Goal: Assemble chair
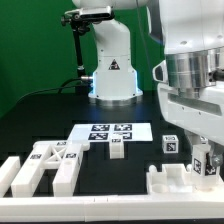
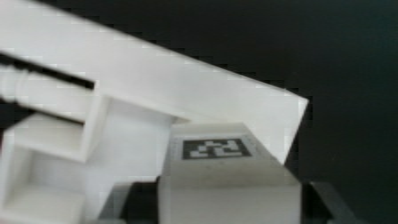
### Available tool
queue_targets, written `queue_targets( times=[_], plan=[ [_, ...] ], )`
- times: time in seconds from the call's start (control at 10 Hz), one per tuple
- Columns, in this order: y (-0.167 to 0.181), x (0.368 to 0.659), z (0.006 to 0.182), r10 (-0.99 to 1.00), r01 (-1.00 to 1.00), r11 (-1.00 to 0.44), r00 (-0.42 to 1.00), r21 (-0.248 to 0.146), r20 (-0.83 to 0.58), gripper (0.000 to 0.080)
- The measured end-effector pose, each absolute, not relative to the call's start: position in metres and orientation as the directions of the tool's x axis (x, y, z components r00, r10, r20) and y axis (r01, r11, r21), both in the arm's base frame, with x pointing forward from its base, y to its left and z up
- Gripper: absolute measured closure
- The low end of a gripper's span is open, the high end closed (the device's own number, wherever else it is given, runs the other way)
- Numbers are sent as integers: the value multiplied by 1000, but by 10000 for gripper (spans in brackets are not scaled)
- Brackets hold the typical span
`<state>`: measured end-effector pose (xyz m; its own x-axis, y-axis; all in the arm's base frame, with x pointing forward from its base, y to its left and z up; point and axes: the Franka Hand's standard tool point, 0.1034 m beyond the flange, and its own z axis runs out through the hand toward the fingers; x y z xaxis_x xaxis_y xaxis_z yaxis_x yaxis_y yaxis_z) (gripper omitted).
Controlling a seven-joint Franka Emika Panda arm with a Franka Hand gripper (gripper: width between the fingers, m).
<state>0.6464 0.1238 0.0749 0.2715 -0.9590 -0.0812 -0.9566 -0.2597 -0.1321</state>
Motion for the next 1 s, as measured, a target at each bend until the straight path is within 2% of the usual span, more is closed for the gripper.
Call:
queue_targets(
  times=[0.1, 0.3, 0.4, 0.5, 0.6, 0.7, 0.8, 1.0],
  plan=[
    [123, 646, 75, -986, -984, -110, 126, -139, -112, 512],
    [123, 646, 75, -984, -982, -124, 140, -140, -110, 504],
    [123, 646, 74, -970, -967, -209, 223, -146, -94, 504],
    [124, 646, 73, -924, -918, -363, 377, -158, -69, 331],
    [121, 646, 73, -821, -812, -558, 570, -170, -30, 196],
    [124, 646, 73, -718, -708, -687, 696, -165, 2, 196],
    [128, 644, 73, -618, -609, -779, 786, -148, 23, 158],
    [125, 644, 72, -497, -487, -862, 866, -142, 46, 152]
  ],
)
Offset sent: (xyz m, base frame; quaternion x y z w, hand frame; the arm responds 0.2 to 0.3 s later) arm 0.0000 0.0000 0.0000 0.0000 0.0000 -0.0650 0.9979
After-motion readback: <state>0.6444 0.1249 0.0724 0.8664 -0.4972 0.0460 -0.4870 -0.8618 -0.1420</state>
